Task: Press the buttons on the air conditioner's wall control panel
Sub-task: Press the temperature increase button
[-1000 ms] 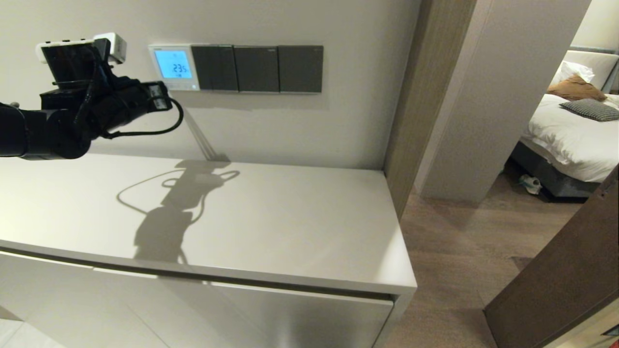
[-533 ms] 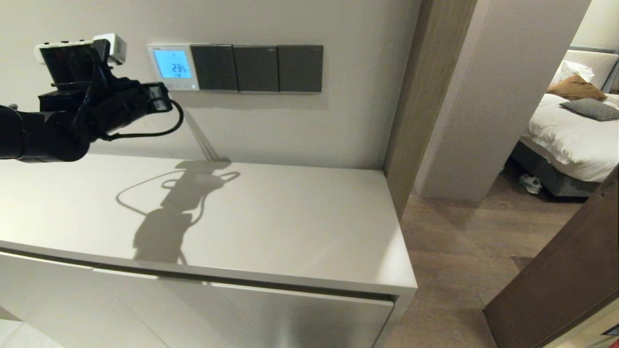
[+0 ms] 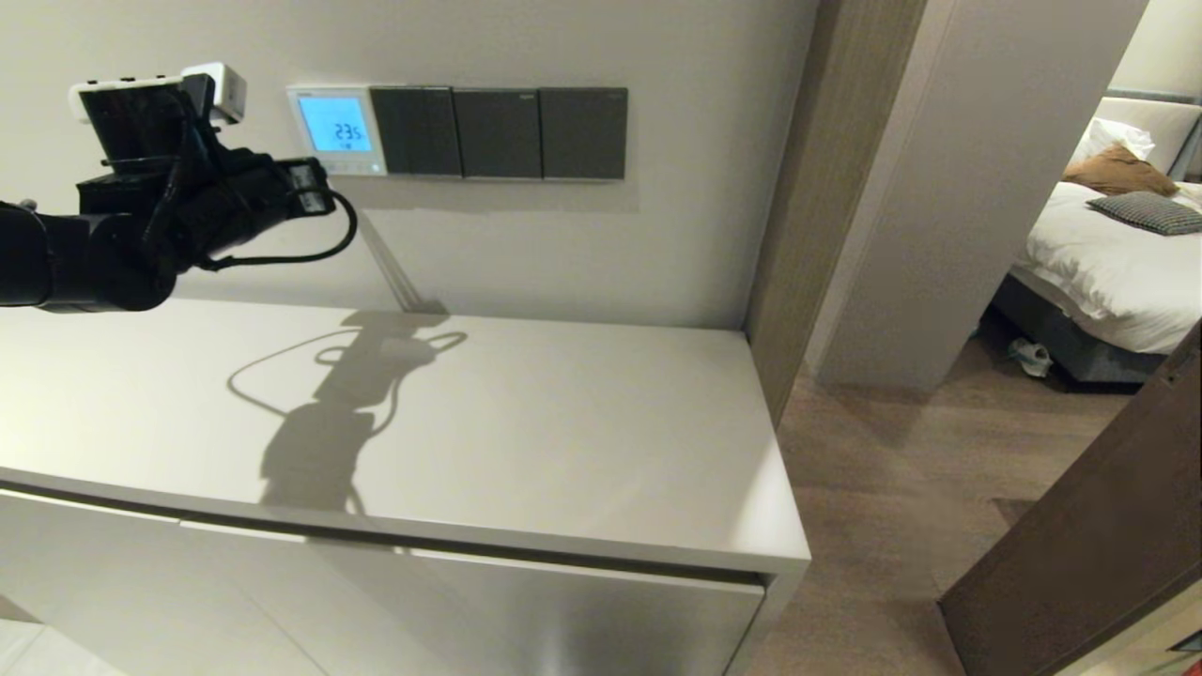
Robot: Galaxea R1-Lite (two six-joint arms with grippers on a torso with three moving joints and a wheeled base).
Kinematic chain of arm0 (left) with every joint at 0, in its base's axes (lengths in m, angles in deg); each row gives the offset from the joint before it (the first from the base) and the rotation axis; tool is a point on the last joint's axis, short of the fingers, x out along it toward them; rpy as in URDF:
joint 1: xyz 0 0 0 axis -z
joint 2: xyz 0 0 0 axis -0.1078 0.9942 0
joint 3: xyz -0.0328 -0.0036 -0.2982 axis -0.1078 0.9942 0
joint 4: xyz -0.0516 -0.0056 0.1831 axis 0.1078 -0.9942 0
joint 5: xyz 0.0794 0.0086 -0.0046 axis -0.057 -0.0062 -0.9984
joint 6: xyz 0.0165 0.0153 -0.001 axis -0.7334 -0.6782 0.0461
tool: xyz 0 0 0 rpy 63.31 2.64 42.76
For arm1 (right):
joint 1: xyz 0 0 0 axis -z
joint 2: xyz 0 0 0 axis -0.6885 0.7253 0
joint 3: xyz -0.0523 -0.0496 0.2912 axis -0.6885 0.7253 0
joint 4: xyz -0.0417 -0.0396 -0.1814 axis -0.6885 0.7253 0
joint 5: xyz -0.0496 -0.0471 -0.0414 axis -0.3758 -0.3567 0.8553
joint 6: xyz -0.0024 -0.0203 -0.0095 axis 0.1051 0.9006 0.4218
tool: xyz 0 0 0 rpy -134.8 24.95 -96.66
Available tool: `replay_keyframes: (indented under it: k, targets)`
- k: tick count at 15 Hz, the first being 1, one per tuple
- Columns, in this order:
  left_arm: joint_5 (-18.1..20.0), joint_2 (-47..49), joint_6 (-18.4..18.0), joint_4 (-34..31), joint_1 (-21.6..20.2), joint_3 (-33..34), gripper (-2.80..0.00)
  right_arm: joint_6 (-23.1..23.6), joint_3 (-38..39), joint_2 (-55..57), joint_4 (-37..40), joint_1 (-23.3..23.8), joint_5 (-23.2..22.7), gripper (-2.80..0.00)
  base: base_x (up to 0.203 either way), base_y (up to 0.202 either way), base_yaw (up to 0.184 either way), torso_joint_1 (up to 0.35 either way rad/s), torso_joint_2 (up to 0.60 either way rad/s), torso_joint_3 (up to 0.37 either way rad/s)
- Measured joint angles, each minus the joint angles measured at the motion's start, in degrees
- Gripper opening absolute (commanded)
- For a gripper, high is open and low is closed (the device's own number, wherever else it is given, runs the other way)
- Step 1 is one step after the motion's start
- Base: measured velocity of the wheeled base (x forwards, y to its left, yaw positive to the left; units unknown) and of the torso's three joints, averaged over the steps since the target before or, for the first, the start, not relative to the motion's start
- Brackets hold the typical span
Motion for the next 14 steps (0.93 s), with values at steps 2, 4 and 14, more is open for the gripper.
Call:
replay_keyframes:
  k: [2, 4, 14]
  targets:
    - [0.0, 0.2, 0.0, -0.3, 0.0, -0.3, -2.8, 0.0, 0.0, 0.0, 0.0, 0.0, 0.0, -2.8, 0.0, 0.0, 0.0, 0.0, 0.0, 0.0]
    - [0.0, 0.4, 0.0, -0.4, 0.0, -0.6, -2.8, 0.0, 0.0, 0.0, 0.0, 0.0, 0.0, -2.8, 0.0, 0.0, 0.0, 0.0, 0.0, 0.0]
    - [0.2, -0.5, 0.1, 0.4, 0.0, 0.8, -2.8, 0.0, 0.0, 0.0, 0.0, 0.0, 0.0, -2.8, 0.0, 0.0, 0.0, 0.0, 0.0, 0.0]
